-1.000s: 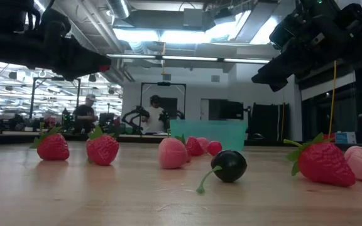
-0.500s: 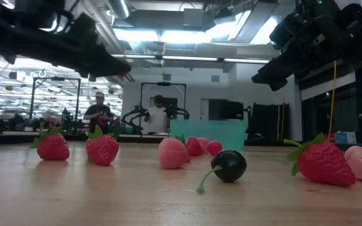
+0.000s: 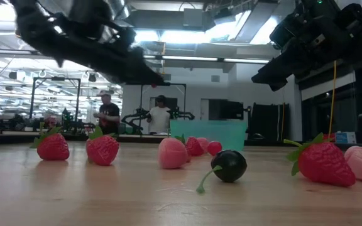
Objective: Pick and placing Produce into tupperware
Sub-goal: Put the red strawberry into the blue bin
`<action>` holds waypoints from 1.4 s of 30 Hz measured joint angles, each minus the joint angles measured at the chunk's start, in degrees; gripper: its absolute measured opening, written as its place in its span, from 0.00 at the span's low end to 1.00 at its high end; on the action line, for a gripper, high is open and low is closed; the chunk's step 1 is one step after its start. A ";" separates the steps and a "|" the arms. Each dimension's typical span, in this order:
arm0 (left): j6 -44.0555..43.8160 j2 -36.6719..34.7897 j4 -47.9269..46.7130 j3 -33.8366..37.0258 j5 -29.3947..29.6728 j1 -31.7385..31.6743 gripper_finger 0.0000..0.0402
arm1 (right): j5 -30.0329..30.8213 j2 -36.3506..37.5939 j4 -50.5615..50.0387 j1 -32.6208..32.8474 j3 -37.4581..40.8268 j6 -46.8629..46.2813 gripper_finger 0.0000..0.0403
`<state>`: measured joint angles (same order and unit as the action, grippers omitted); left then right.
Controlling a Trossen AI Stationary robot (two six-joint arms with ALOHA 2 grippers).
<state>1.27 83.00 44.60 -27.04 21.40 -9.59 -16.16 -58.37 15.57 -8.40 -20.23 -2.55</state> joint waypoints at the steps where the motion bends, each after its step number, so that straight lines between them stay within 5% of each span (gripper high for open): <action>1: 0.03 1.53 0.02 -1.36 -0.02 -0.45 0.33 | 0.00 0.00 0.00 0.01 0.00 0.00 0.36; 11: 2.36 13.32 -0.57 -12.94 -5.45 -3.77 0.33 | 0.00 0.00 -0.68 0.00 0.00 0.00 0.36; 21: 0.82 13.78 -26.18 -23.51 -19.07 -9.12 0.33 | 0.00 0.00 -1.79 0.00 0.00 -0.20 0.36; 28: 3.44 13.78 -40.03 -31.47 -22.67 -11.79 0.33 | 0.00 0.00 -1.79 0.01 0.00 -0.23 0.36; 42: 5.37 23.86 -46.83 -39.80 -28.00 -12.95 0.33 | 0.00 0.00 -2.33 0.01 0.00 -1.88 0.36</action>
<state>6.63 106.86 -2.23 -66.84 -6.60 -22.53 -16.16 -58.37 13.25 -8.38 -20.23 -4.43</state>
